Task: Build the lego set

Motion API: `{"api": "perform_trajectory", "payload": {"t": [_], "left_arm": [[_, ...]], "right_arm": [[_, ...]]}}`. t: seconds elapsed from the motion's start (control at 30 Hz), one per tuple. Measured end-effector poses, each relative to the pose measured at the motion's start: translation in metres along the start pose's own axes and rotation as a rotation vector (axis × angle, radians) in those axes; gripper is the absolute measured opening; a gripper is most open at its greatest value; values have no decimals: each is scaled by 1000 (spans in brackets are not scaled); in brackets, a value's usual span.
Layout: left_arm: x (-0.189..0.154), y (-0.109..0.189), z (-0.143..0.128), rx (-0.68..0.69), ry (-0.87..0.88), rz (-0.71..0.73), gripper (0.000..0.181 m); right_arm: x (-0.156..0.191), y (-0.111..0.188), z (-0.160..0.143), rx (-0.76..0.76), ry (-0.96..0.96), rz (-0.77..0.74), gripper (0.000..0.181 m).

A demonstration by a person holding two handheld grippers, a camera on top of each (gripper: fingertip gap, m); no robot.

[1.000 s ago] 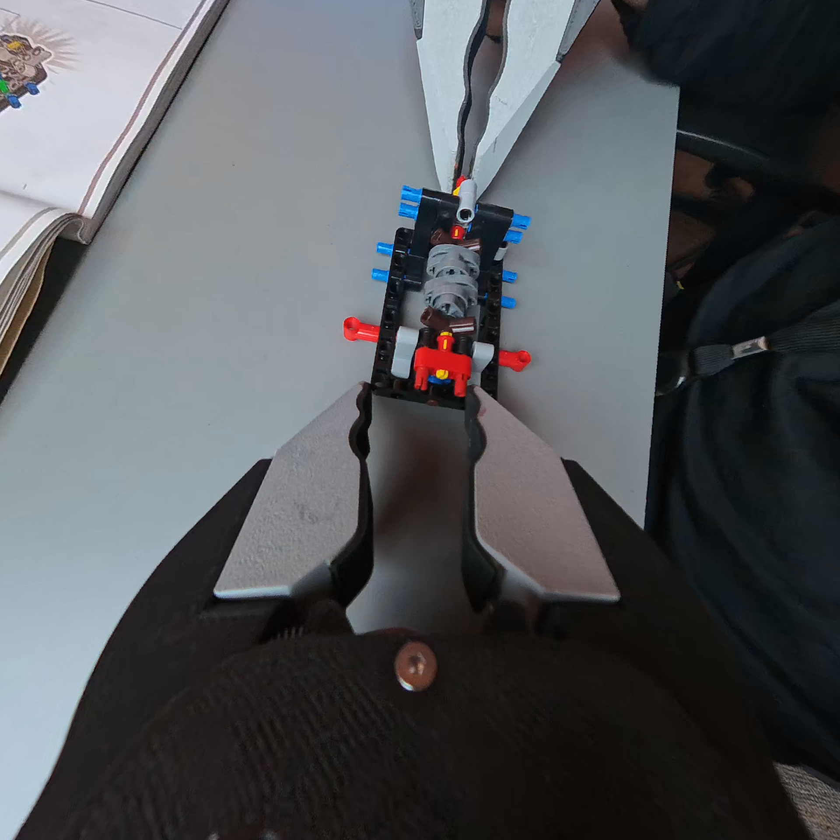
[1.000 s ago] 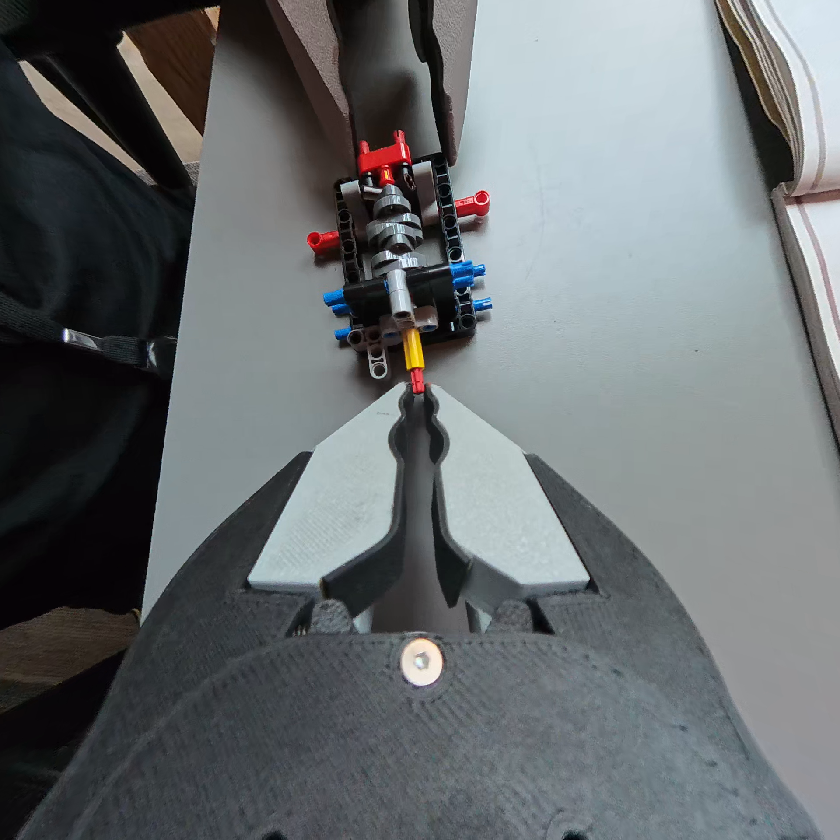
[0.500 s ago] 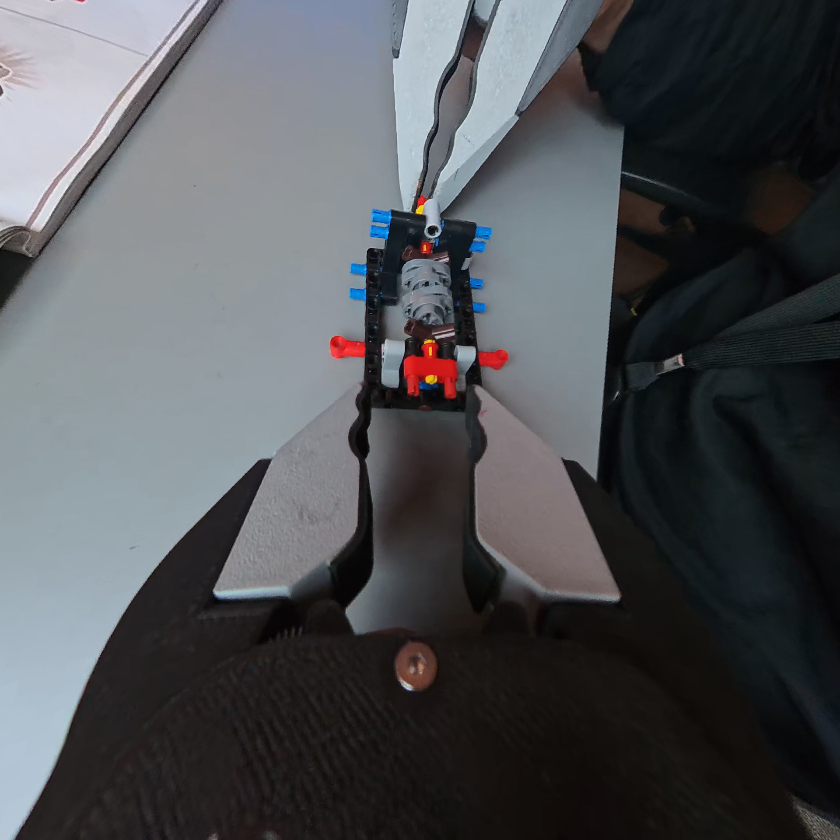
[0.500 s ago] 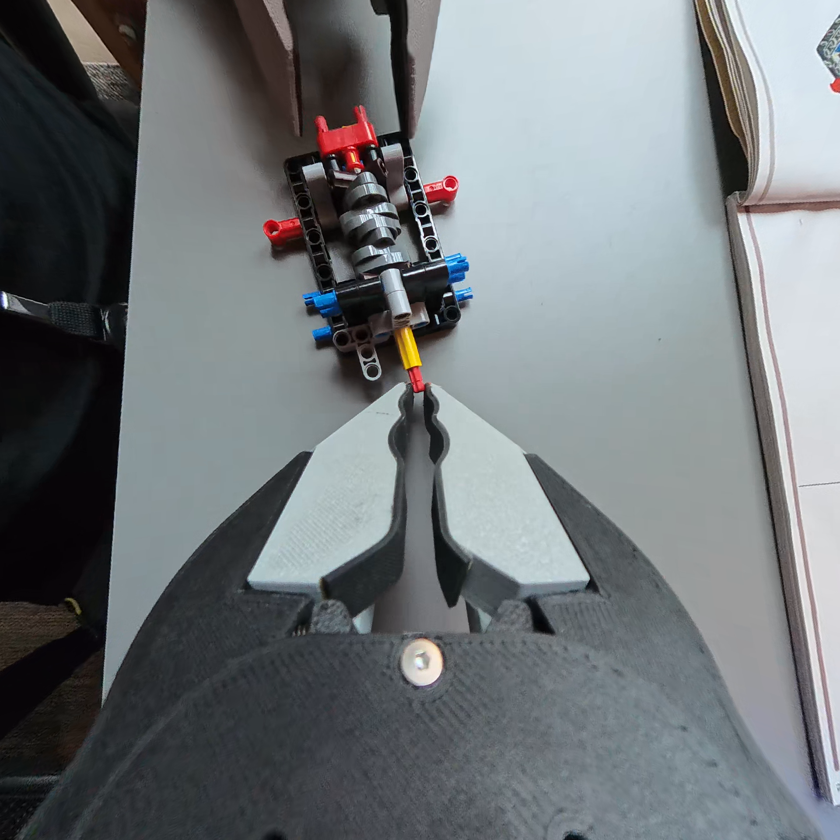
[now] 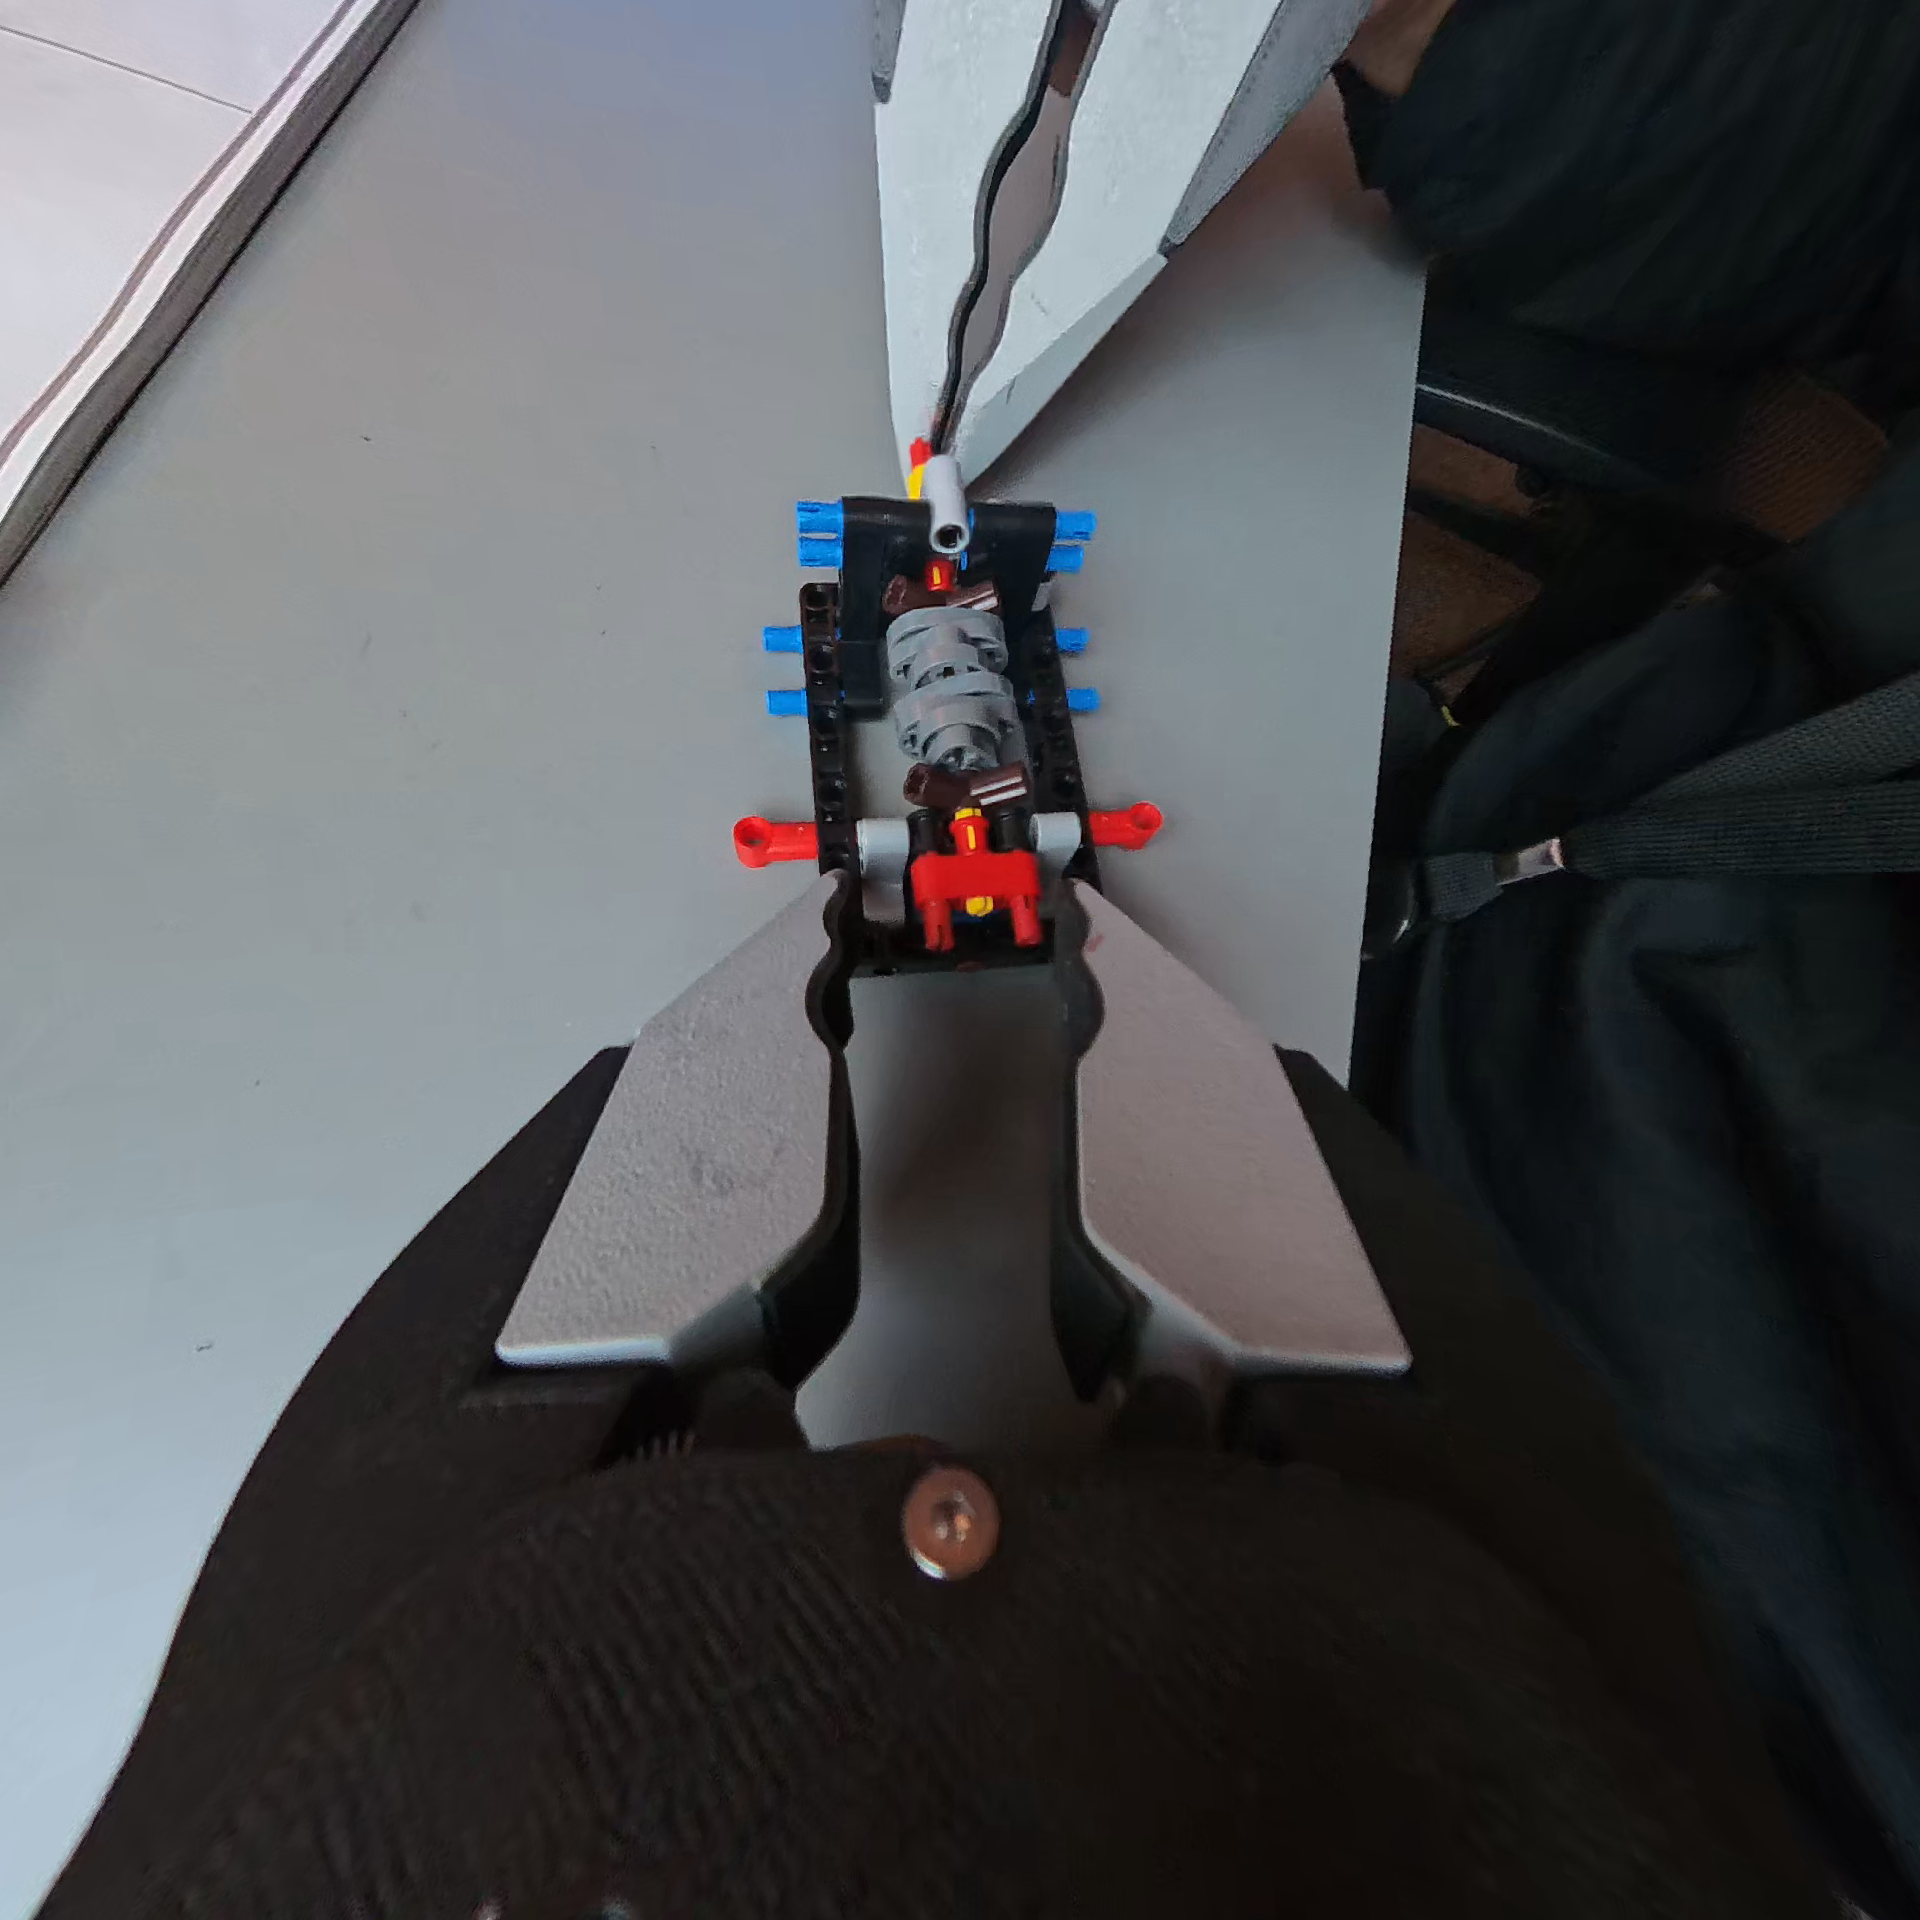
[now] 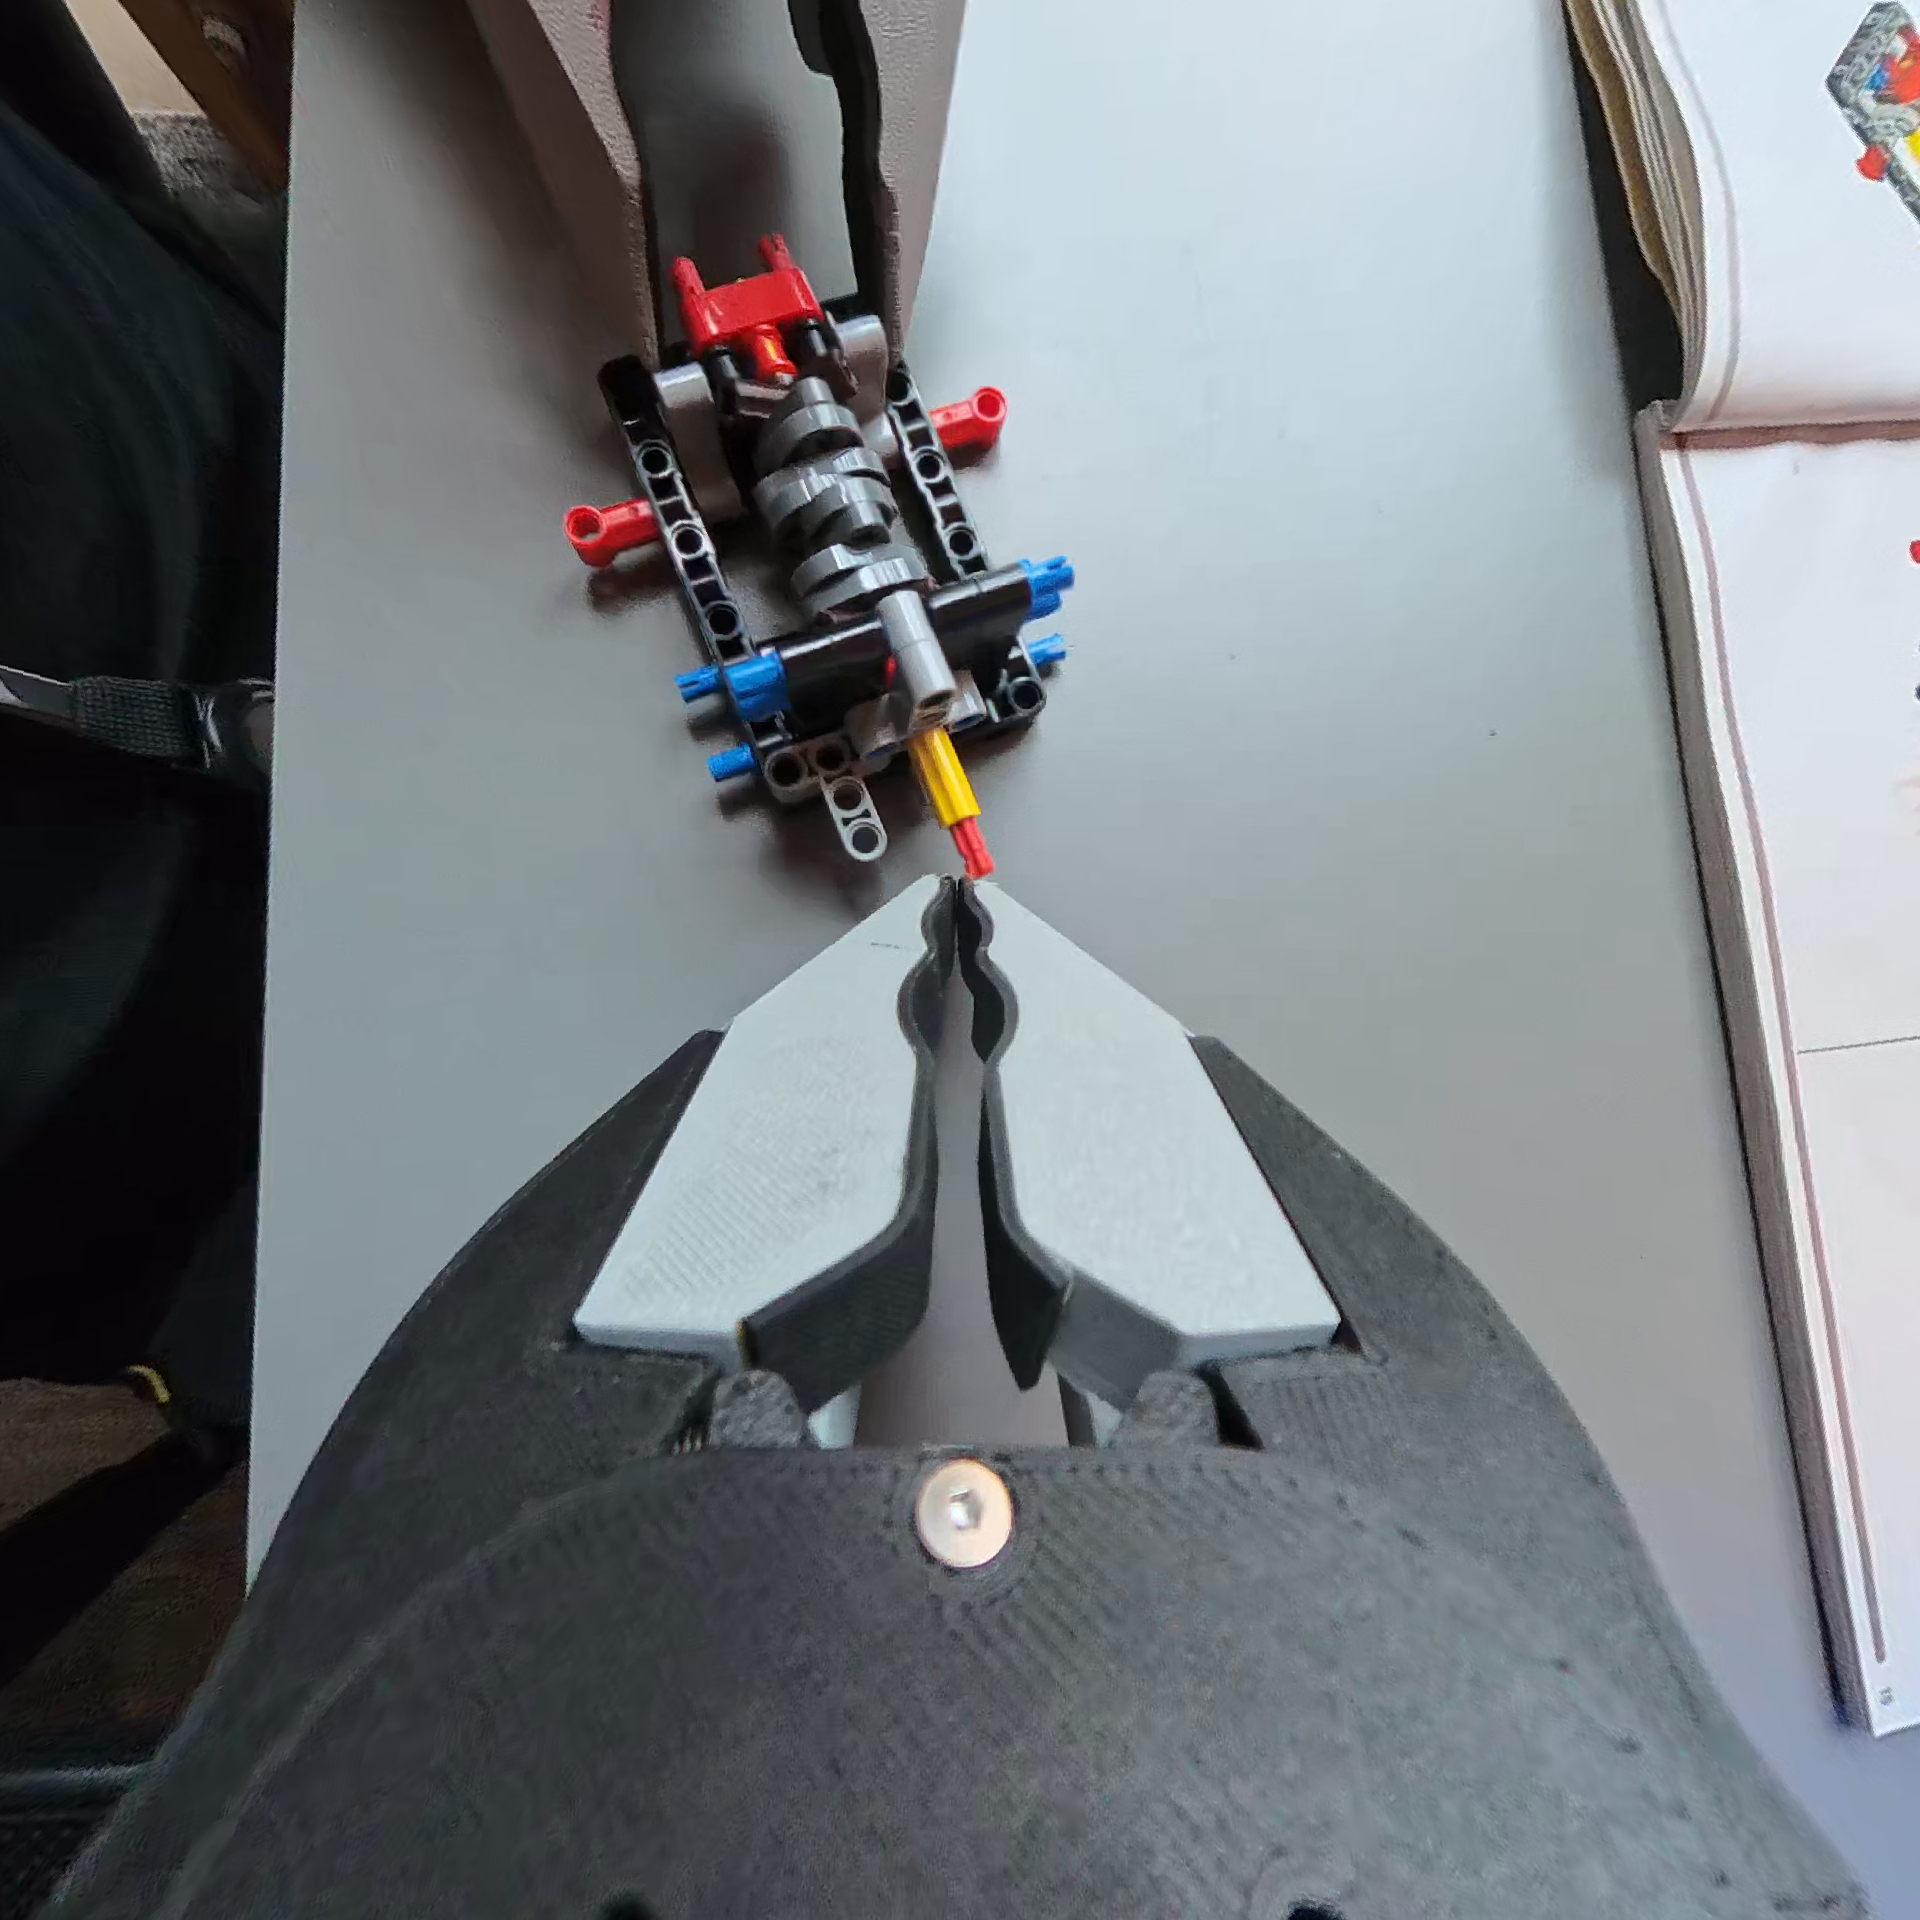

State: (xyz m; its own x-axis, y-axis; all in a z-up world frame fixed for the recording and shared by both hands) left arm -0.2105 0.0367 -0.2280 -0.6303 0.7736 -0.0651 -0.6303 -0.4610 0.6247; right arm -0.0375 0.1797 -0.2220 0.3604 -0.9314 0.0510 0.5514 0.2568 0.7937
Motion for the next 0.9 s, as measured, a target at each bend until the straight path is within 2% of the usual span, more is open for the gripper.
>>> {"api": "perform_trajectory", "payload": {"t": [0.77, 0.9], "left_arm": [[-4, -7, 10, 69, -47, 70, 35], [-4, -2, 12, 36, -12, 48, 44]], "right_arm": [[-3, -4, 1, 33, 29, -78, 0], [-4, -4, 0, 32, 15, -75, 0]]}}
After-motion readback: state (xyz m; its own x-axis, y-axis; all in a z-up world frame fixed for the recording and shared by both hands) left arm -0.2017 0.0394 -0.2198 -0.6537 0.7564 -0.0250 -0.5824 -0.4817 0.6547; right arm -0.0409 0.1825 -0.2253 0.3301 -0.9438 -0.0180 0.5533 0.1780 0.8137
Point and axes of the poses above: each gripper's, where its closed fingertips meet, y back along the fingers, z out of its top, x = y × z across the jaws, the point moved 10 cm from there along y, back along the fingers, and after that the axes turned 11 degrees about -y, right-handed, at the moved point
